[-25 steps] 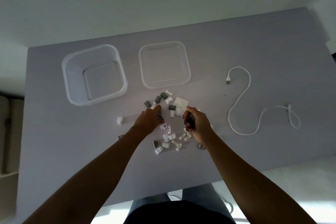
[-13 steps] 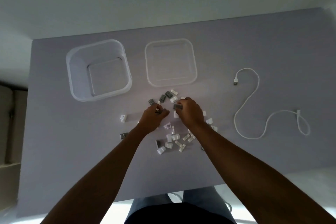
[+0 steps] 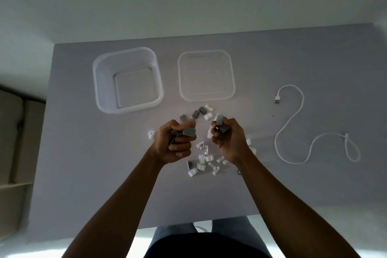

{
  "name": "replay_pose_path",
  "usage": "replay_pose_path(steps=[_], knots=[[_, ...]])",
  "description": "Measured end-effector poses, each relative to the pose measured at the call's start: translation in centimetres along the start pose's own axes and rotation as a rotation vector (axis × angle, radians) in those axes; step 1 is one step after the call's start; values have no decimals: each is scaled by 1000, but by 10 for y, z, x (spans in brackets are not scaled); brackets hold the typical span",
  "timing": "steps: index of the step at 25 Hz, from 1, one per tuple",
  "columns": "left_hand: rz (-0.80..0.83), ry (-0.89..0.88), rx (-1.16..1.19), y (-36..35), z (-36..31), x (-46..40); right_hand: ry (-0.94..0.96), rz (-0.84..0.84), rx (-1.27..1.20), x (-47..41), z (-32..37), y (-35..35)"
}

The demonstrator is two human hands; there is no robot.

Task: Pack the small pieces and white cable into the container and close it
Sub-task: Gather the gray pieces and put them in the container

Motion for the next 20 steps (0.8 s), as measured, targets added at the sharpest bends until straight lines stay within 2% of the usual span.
replay_pose_path(steps=[2, 5, 11, 14, 20], knots=[[118, 40, 24, -13, 2, 3, -13, 85, -29, 12, 1, -8], [107, 84, -33, -21, 3, 9, -13, 130, 21, 22, 4, -20], [-279, 56, -327, 0, -5, 26, 40, 35, 180, 25, 1, -19], [-376, 5, -295, 9, -8, 31, 55, 45, 287, 27, -7, -15], [-592, -119, -361, 35, -21, 24, 39, 55, 241, 14, -12, -5]])
Point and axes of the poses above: each hand's wrist, its own x-axis away from the middle knuckle, its own y-axis out of the back of the hand, z = x × y, the point moved 4 cm from there along -x, towards the middle knuckle, and after that the axes turned 2 degrees about x, right-handed, at the moved point
